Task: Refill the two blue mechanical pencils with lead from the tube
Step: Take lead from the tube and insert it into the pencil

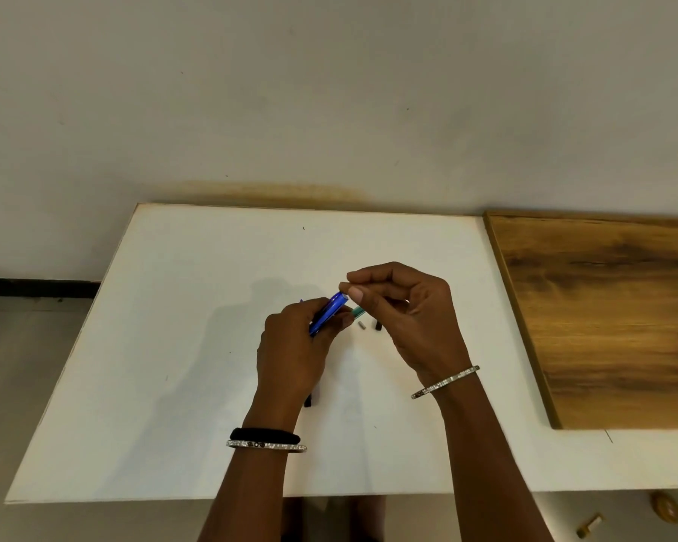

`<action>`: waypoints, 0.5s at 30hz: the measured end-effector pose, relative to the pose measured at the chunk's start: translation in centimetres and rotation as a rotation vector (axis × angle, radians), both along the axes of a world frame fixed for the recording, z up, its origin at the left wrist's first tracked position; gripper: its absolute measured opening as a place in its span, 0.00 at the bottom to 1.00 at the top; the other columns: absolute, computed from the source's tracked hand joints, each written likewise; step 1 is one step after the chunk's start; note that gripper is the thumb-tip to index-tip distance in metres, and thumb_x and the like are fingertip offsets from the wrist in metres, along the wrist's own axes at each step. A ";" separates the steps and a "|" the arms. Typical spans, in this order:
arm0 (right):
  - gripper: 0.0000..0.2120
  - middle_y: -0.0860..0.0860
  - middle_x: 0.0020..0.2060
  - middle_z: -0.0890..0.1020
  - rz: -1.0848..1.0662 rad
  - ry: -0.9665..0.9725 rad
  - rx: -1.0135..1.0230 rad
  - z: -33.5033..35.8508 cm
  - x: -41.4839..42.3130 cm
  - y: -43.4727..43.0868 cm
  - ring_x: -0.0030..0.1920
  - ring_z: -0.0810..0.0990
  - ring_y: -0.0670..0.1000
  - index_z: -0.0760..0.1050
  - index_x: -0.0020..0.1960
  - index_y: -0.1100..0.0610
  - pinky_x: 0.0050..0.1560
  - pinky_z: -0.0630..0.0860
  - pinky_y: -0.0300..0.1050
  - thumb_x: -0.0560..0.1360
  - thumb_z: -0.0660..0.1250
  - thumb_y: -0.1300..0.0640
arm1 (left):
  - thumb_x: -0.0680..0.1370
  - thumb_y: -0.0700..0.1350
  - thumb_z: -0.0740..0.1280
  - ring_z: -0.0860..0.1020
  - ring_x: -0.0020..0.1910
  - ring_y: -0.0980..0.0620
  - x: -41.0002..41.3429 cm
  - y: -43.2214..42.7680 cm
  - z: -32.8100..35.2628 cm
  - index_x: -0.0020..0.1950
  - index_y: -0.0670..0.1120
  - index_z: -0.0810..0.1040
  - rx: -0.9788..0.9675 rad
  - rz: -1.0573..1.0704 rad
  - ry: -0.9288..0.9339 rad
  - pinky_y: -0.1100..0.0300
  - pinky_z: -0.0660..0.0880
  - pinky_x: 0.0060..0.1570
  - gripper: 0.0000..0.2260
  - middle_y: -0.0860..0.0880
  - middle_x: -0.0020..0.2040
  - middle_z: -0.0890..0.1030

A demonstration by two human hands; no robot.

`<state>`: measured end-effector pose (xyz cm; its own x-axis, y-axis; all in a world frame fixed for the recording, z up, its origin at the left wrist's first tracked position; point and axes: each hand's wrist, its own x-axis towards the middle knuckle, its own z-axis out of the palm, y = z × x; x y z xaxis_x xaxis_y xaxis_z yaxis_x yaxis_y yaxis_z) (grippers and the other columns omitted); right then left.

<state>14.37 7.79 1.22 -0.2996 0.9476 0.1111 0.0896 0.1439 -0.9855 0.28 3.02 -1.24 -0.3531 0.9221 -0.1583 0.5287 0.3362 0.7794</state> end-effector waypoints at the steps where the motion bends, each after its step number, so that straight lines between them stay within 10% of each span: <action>1: 0.06 0.47 0.44 0.87 0.005 0.002 -0.008 0.0 0.1 0.0 0.49 0.86 0.48 0.82 0.50 0.52 0.49 0.82 0.45 0.74 0.72 0.59 | 0.74 0.57 0.68 0.81 0.46 0.49 0.0 0.0 0.0 0.57 0.49 0.83 0.000 0.001 -0.010 0.55 0.77 0.52 0.17 0.48 0.49 0.85; 15: 0.06 0.42 0.42 0.85 -0.211 -0.236 -0.062 -0.8 1.7 0.6 0.42 0.81 0.40 0.84 0.48 0.48 0.37 0.75 0.32 0.71 0.75 0.51 | 0.73 0.56 0.70 0.81 0.42 0.54 0.0 0.1 -0.3 0.49 0.53 0.85 0.051 -0.010 -0.129 0.63 0.75 0.46 0.11 0.54 0.41 0.85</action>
